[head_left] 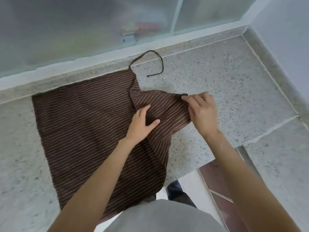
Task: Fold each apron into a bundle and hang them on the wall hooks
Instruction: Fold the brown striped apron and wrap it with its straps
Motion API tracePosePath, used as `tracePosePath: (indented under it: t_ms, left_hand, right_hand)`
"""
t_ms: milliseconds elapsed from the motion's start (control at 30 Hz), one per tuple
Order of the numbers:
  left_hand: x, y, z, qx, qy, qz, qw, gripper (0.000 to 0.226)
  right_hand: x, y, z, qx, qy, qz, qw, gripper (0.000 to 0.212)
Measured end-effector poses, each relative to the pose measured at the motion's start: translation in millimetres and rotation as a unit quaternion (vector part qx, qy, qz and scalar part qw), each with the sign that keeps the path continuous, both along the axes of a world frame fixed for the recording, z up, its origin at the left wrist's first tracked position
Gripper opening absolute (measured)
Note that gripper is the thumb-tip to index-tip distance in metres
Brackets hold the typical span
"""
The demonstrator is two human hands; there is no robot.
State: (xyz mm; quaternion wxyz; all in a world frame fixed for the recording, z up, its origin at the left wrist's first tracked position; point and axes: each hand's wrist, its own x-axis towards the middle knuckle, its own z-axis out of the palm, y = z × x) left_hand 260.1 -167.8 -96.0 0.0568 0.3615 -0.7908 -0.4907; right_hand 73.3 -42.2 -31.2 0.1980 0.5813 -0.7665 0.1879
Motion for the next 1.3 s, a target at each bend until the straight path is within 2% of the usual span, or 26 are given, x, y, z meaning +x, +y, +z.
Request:
tracePosePath:
  t_ms: [67,100,167,200,333,467,533,600,700,767,833,900,1000,1100,1167,1300]
  left_hand:
    - [-20,8,-6,-0.040,-0.036,-0.027,0.998,0.075]
    - [-23,9,-10,-0.070,-0.069,-0.040,0.994,0.077]
    - [-31,14,-18,-0.142,-0.153,-0.083,0.974,0.081]
    - [-34,16,-21,-0.168,-0.193,-0.101,0.961,0.083]
    - [-33,22,-24,-0.212,-0.252,-0.105,0.938,0.086]
    - [-25,25,-22,-0.203,-0.262,-0.077,0.940,0.084]
    - [-22,27,-21,-0.200,-0.260,-0.071,0.942,0.080]
    - [-23,30,-20,-0.196,-0.262,-0.057,0.943,0.072]
    - [-26,36,-19,-0.201,-0.265,-0.024,0.943,0.064]
    - [-33,38,-18,-0.181,-0.293,-0.006,0.939,0.069]
    - [-41,39,-17,-0.150,-0.323,-0.007,0.934,0.078]
    - [-48,40,-17,-0.127,-0.324,-0.012,0.937,0.084]
    - [-52,40,-17,-0.076,-0.299,0.003,0.951,0.093]
    - [-49,43,-20,-0.038,-0.320,0.020,0.946,0.101]
    - [-52,46,-20,-0.060,-0.331,0.024,0.942,0.099]
    - [-75,54,-19,-0.175,-0.303,0.040,0.936,0.085]
  right_hand:
    - [-10,20,-10,0.109,-0.039,0.001,0.993,0.019]
    - [-9,26,-17,0.190,-0.114,-0.009,0.975,0.022]
    - [-12,39,-29,0.290,-0.320,-0.051,0.900,0.026]
    - [-16,45,-36,0.287,-0.377,-0.070,0.878,0.024]
    - [-41,41,-62,0.155,-0.400,-0.125,0.895,0.020]
    - [-64,1,-76,0.254,-0.413,-0.136,0.864,0.047]
    - [-67,-19,-84,0.307,-0.399,-0.119,0.856,0.054]
    - [-71,-32,-96,0.339,-0.410,-0.101,0.841,0.050]
    - [-74,-41,-103,0.293,-0.466,-0.098,0.829,0.031]
    - [-79,-44,-96,0.253,-0.546,-0.078,0.795,0.022]
    - [-84,-46,-82,0.221,-0.644,-0.061,0.730,0.011]
    - [-94,-45,-64,0.203,-0.677,-0.026,0.707,0.010]
    - [-115,-42,-39,0.192,-0.664,0.044,0.721,0.018]
    - [-146,-41,-22,0.200,-0.596,0.063,0.775,0.023]
    - [-170,-39,-15,0.220,-0.516,0.080,0.824,0.025]
    - [-203,-27,-23,0.229,-0.296,0.058,0.925,0.037]
